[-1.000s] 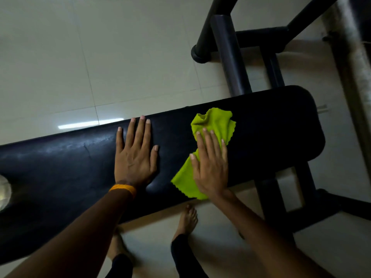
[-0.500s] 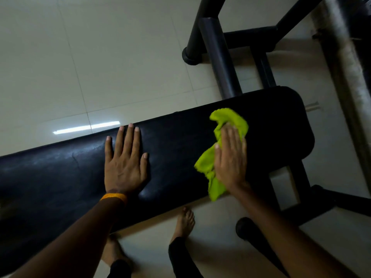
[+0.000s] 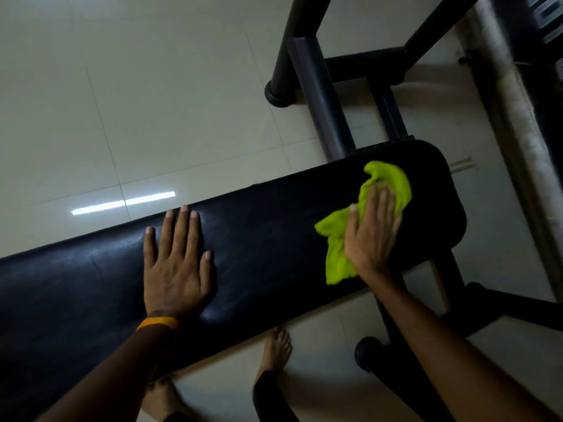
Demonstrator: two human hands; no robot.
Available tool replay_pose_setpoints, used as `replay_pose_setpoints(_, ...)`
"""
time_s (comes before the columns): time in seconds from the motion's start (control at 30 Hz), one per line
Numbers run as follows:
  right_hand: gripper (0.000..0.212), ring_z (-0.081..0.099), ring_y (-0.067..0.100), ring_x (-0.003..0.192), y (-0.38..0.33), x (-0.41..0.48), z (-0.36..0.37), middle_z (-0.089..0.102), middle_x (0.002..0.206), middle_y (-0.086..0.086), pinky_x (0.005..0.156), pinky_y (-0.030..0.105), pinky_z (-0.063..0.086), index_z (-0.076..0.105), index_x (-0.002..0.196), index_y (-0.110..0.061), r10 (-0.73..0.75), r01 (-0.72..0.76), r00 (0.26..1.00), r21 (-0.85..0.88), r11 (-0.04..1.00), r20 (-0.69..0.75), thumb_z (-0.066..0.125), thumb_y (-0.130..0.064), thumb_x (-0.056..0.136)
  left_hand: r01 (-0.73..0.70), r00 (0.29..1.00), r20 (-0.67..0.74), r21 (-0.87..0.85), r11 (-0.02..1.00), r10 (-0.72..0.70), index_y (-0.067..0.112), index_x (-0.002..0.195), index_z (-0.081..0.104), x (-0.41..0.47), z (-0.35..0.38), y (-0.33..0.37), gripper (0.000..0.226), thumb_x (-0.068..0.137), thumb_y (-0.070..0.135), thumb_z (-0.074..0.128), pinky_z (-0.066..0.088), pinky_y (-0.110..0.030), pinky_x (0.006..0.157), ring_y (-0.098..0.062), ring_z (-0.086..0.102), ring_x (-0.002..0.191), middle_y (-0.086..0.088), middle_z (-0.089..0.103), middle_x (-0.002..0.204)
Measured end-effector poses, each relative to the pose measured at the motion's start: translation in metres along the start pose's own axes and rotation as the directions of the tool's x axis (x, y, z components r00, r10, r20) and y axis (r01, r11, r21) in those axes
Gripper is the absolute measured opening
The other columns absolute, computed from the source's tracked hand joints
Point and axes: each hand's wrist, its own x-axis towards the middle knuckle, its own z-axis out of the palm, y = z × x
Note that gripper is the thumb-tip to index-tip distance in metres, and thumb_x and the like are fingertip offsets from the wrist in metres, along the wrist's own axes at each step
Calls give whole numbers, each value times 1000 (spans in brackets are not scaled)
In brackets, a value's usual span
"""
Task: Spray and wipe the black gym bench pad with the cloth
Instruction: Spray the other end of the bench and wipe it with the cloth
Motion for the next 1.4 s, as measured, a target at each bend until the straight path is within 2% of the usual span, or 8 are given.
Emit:
replay_pose_setpoints(0.13,65,23,32,154,-33,28,5,26,166,13,125,55,14,32,156,-7,230,-228,973,74,971,-11,30,-42,102,-3,1000,-3,7,1000,3,6,161,21,0,0,1,72,98,40,25,6,-56,127,-30,12,158,-13,17,170)
replay_pose_setpoints(0.4,63,19,25,156,-62,-77,-4,26,167,6,126,50,16,32,158,-15,-325,312,938,116,943,118,35,-45,102,-4,1000,-25,7,1000,4,7,161,21,0,0,0,71,98,40,26,7,-56,127,-29,12,158,-12,17,170)
replay_pose_setpoints(0.6,63,24,28,155,-85,-3,5,30,165,6,124,53,18,35,156,-16,-34,30,998,79,996,46,35,-46,102,-12,999,-46,0,1000,12,8,161,21,-1,1,0,70,99,39,28,7,-55,127,-28,12,158,-11,16,170)
replay_pose_setpoints(0.77,61,14,21,157,-105,-150,-15,23,168,0,126,48,16,30,159,-19,-438,403,882,201,893,176,38,-42,103,-16,998,-64,-21,1000,15,8,161,24,-1,-1,0,69,99,39,31,10,-55,127,-28,14,158,-11,18,170)
replay_pose_setpoints(0.9,66,16,23,157,-95,-116,-9,21,168,2,125,50,17,27,159,-24,-614,592,763,161,790,203,39,-49,100,-28,997,-75,-28,999,26,8,161,24,-3,-2,-2,67,102,40,31,11,-55,127,-28,14,158,-10,19,170)
replay_pose_setpoints(1.03,67,22,28,155,-117,-62,3,25,167,8,125,54,14,29,159,-22,-319,315,939,49,948,132,33,-54,100,-36,996,-81,-82,996,30,7,160,24,-3,-3,-3,65,104,40,33,10,-53,128,-27,13,158,-11,21,169)
replay_pose_setpoints(1.13,64,19,26,156,-138,-107,1,23,168,5,125,51,17,27,160,-22,-298,288,946,94,953,126,31,-50,102,-15,996,-93,-187,982,-3,6,160,26,-9,-9,-12,66,104,40,35,11,-52,128,-28,16,158,-11,23,169)
replay_pose_setpoints(1.4,64,19,25,156,-152,-138,-8,24,168,2,124,52,21,29,159,-27,-811,794,535,186,578,236,35,-52,100,205,974,-78,-90,975,-212,3,158,30,-100,-21,-105,69,101,43,31,14,-56,126,-31,20,156,-16,25,167)
